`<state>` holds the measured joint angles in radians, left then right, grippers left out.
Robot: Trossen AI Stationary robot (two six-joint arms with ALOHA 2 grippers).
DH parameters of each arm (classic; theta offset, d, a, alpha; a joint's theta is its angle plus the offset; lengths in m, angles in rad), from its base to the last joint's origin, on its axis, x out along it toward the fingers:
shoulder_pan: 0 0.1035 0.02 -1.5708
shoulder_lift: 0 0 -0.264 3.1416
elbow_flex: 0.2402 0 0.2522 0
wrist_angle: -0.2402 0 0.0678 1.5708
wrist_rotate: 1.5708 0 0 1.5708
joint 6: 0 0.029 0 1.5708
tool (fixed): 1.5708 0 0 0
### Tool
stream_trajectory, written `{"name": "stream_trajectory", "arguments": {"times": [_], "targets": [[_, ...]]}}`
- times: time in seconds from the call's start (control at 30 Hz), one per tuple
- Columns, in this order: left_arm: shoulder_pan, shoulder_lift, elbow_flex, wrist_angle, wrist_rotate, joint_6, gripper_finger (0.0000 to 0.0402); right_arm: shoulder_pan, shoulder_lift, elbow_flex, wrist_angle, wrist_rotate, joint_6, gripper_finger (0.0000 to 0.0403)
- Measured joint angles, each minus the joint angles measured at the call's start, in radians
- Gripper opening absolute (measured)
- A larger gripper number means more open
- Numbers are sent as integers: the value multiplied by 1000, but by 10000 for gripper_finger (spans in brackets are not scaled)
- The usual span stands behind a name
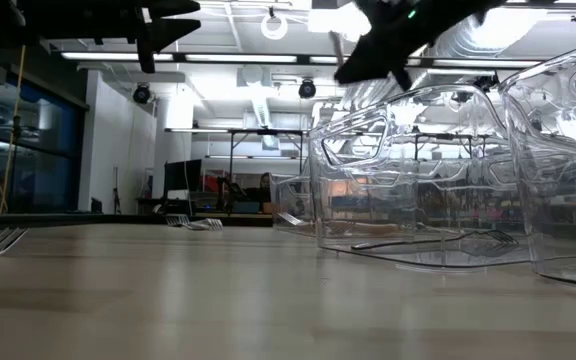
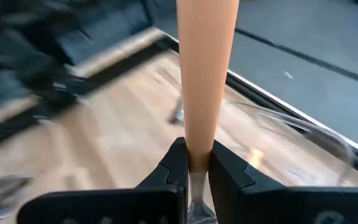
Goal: Sort silverware by color (type)
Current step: Put the light orange fork into the left transparent bin
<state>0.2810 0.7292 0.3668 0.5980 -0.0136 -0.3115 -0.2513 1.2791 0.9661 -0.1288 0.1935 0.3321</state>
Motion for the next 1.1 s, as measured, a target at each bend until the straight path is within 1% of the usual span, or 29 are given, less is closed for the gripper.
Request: {"name": "stream_trajectory", "arguments": {"times": [0.1,0.2,0.33,0.4,0.57,0.7,0.77,0.93,1.1], "targets": [[-1,0,0,0,-25,0,127,-71,99,57,-74,-43,31,22],[0,0,0,4,-46,0,127,-131,196,102,-129,-144,81,22],[0,0,0,5,-48,0,127,-184,315,135,-190,-313,153,22],[0,0,0,6,-48,1,127,-197,364,138,-192,-360,169,22],[0,0,0,6,-59,0,127,-215,463,140,-187,-370,191,22],[0,0,0,6,-63,0,127,-214,501,140,-172,-369,192,24],[0,0,0,6,-63,0,127,-214,507,141,-171,-370,207,34],[0,0,0,6,-63,0,127,-214,509,141,-166,-363,237,76],[0,0,0,6,-63,0,127,-214,509,141,-164,-364,239,96]]}}
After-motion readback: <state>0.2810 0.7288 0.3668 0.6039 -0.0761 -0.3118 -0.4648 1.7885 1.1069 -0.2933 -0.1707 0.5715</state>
